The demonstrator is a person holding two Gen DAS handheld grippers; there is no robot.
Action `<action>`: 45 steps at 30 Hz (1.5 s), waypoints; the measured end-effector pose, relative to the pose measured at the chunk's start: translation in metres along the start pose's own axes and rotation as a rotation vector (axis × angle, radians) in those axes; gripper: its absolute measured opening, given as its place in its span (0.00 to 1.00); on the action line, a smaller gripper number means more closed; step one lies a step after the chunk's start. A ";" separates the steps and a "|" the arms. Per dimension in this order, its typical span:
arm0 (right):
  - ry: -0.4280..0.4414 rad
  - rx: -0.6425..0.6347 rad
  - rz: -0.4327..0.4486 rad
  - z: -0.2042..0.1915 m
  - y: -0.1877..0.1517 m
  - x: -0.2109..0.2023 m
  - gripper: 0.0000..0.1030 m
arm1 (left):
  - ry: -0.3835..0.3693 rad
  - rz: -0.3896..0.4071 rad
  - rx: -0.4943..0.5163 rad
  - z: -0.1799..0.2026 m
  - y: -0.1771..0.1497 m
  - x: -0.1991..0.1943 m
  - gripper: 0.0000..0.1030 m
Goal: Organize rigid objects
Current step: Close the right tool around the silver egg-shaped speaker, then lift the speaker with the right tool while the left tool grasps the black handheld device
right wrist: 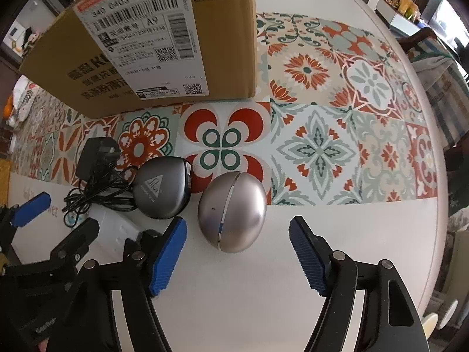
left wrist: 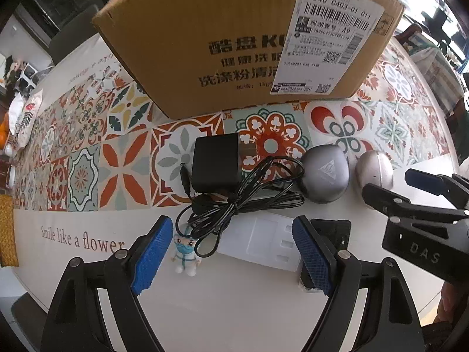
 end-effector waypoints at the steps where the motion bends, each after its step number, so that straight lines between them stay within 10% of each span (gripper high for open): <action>1: -0.002 0.004 -0.004 0.000 0.001 0.003 0.70 | 0.000 -0.002 0.000 0.000 0.000 0.001 0.81; 28: -0.001 0.007 0.019 -0.015 -0.013 0.023 0.53 | -0.004 0.015 0.002 -0.005 -0.007 -0.008 0.81; 45: 0.075 0.057 0.058 0.006 -0.060 -0.028 0.53 | -0.237 -0.008 0.115 0.055 -0.050 -0.031 0.69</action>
Point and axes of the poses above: each gripper's, at about its wrist camera, not at the fingertips, and x roughly the way its jaws point, z to its right, y to its top, the point moved 10 cm from there along x, roughly the way its jaws point, and after that the axes turned 2 degrees about x, right-handed, at the moved point
